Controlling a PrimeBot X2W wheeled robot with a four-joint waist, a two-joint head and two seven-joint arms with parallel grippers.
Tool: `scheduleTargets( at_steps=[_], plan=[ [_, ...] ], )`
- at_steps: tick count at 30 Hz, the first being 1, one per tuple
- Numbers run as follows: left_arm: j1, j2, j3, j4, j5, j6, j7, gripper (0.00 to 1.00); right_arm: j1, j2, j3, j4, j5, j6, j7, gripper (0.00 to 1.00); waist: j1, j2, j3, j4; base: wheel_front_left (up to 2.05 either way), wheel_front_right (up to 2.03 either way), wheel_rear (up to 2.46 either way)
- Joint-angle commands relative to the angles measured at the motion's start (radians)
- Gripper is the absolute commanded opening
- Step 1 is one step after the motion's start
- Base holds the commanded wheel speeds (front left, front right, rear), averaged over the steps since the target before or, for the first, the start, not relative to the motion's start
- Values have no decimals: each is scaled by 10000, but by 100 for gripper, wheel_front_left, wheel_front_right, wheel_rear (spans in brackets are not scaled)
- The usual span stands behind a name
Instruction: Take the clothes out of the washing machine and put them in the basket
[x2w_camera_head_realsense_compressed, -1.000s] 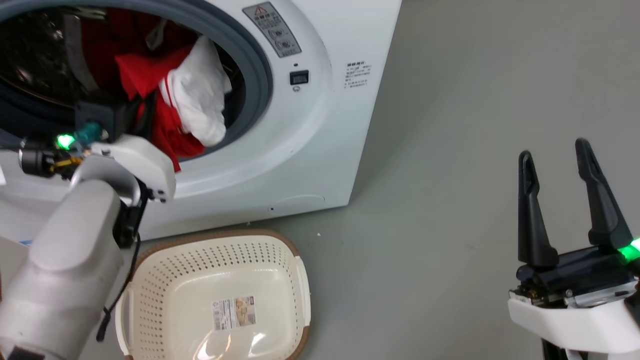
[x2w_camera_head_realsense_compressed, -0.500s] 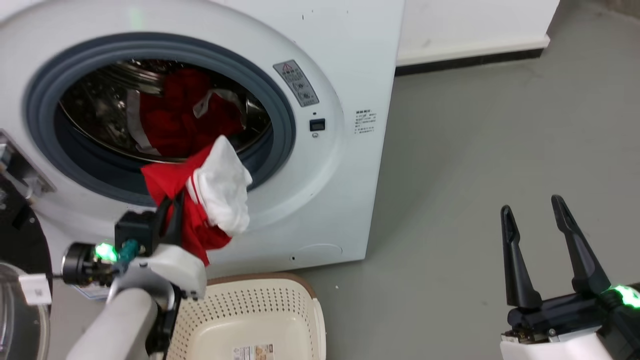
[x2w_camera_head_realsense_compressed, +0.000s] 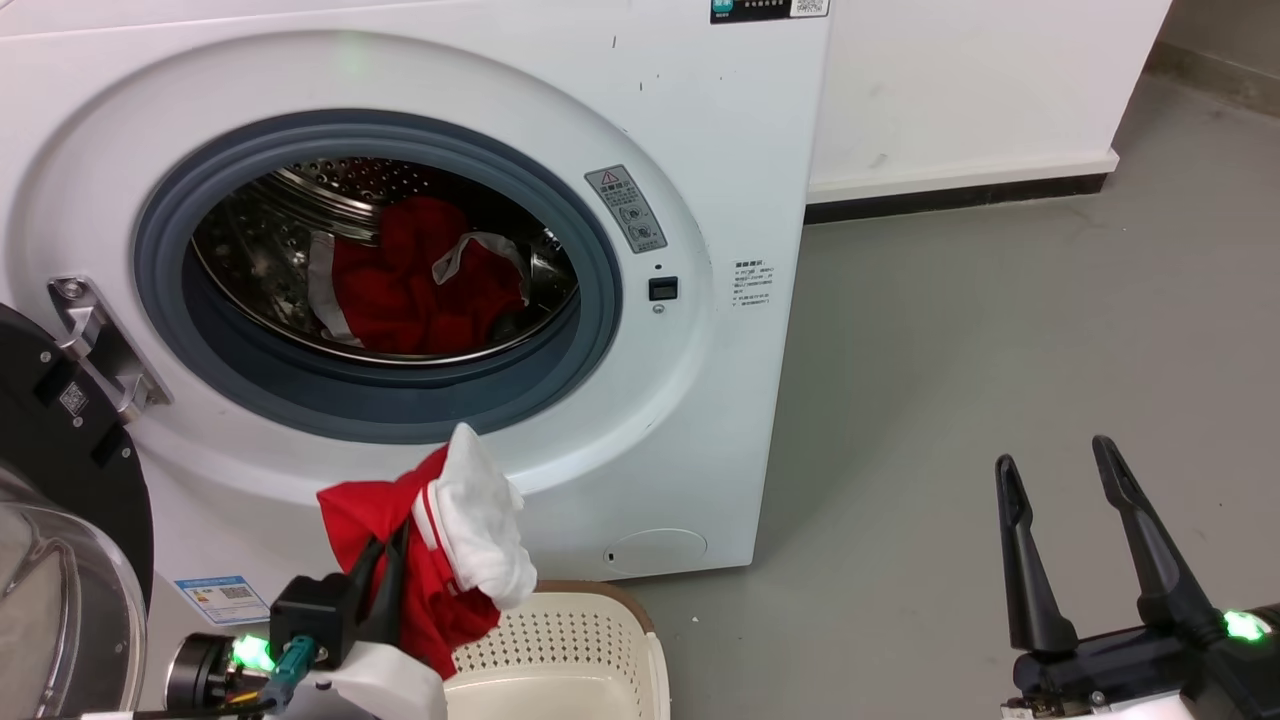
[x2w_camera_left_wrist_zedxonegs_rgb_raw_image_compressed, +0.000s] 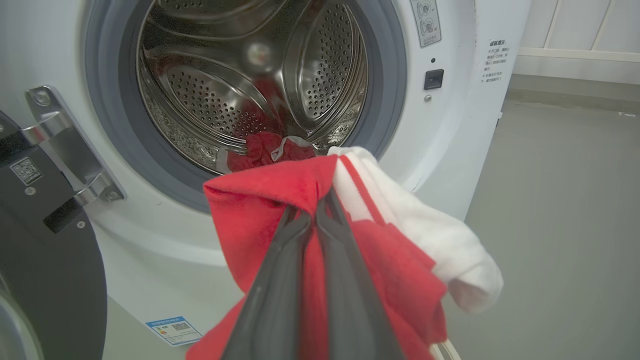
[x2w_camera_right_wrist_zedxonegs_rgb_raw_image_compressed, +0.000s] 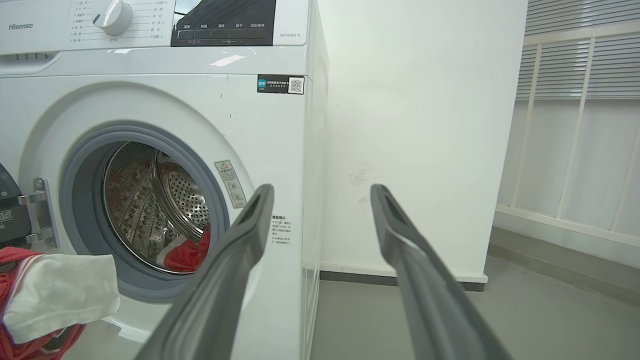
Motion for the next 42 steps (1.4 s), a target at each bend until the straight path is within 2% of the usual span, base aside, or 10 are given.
scheduleTargets(
  at_steps=[1,12,22,42],
  plan=[
    [127,-18,-9,-11,91,-63,-48,0,142,1,0,48,-28,-3,-24,100,1,-1,-38,37,0,0,0],
    [494,-420,-16,653,189,-437,-41,0,31,3,102,94,-46,-3,-24,100,1,-1,-4,-55,0,0,0],
    [204,-849,140,2311,133,-1025,-42,0,-292,3,329,45,-14,-3,-24,100,1,-1,678,-533,0,0,0],
    [-2870,-1375,257,6876,752,-2332,-42,0,-2521,3,798,-160,374,-3,-24,100,1,-1,4234,-1191,0,0,0]
  ],
)
